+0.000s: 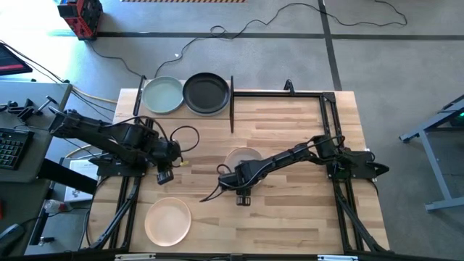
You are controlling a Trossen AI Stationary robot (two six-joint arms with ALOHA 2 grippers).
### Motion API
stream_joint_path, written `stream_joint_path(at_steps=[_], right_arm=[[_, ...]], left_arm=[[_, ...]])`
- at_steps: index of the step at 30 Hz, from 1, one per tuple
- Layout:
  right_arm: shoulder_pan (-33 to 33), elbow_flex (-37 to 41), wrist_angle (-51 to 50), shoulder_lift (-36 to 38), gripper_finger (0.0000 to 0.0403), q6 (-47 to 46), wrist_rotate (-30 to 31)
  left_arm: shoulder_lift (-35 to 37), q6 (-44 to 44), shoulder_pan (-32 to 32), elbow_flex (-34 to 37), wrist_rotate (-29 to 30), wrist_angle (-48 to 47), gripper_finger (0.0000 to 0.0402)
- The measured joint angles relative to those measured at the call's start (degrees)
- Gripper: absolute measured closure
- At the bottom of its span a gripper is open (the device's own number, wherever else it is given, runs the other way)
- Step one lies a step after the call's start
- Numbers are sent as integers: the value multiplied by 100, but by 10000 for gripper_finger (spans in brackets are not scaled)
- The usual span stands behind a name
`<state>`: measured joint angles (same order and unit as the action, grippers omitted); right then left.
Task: Place and stack plates onto a shelf
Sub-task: Stack the light brown plate on top of the light blue plate on the shelf
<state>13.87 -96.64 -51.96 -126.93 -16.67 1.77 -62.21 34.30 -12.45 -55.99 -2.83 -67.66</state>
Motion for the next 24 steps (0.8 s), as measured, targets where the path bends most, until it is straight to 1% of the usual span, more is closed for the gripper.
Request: stream_joint_path(at_steps=[3,8,9,13,15,19,24], right_arm=[[-4,0,-5,0,306,-35,-50],[6,-7,-27,18,385,-130,-103],[8,-7,-47,24,393,-128,-103],[15,-4,-92,80,392,-130,-99],[15,-4,-160,128,399,-130,-99],[15,-4,-165,277,401,-130,-128],[15,-9,-197,519,403,-211,-119]], left_arm=[[-71,0,0,0,116,-2,392],[-198,-52,0,0,172,-21,392],[-223,-46,0,-2,171,-25,392],[-277,-198,0,-1,221,-115,392],[-279,-166,4,0,208,-189,392],[-297,-155,4,0,143,-177,392],[-298,-195,4,0,197,-179,392]])
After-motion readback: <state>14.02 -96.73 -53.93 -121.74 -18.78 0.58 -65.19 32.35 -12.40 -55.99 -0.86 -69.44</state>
